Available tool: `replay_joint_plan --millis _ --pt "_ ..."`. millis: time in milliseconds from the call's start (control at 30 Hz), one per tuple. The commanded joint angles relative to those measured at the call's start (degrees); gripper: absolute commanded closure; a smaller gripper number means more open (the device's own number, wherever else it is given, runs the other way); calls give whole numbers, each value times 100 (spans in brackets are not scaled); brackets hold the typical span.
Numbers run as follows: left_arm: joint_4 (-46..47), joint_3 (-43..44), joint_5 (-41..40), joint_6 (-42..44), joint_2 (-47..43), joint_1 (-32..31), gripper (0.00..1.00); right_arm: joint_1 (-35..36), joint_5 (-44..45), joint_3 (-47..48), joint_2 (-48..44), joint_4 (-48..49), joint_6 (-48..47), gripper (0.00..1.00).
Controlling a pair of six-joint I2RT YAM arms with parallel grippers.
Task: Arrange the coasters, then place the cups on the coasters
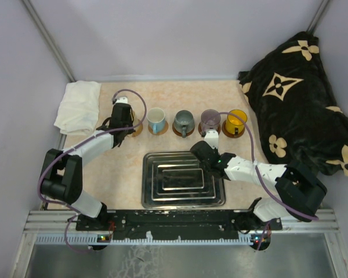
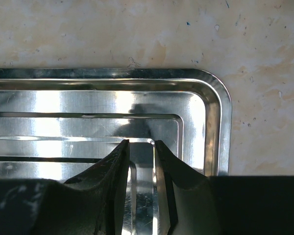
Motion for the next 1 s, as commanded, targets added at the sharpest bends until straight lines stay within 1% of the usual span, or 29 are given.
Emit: replay_joint_plan --millis 0,67,100,133,167,233,400,533,800,967 --pt "-105 -34 168 67 -23 -24 75 -20 101 87 -59 220 28 72" --pt "-93 -8 179 73 -18 -24 70 -20 108 88 -67 209 28 72" --pt "-93 2 190 68 -20 -24 66 -25 110 86 -75 209 21 72" --pt "-93 23 192 68 -18 -24 59 -24 116 87 -78 207 19 72" --pt "-90 29 192 72 -24 -23 56 -21 119 87 -84 193 23 72" --pt "-90 46 189 84 -39 -24 52 -22 127 80 -92 192 25 72" --pt "-159 49 121 80 -103 -23 46 -16 138 70 -107 192 32 72" --pt "-359 59 77 -9 -185 -22 42 -15 138 70 -103 185 36 72" --pt "-803 -80 -263 -333 -513 -31 40 0 154 29 -154 167 72 72" --pt "-955 -81 -383 -436 -546 -33 40 14 154 30 -155 157 75 72"
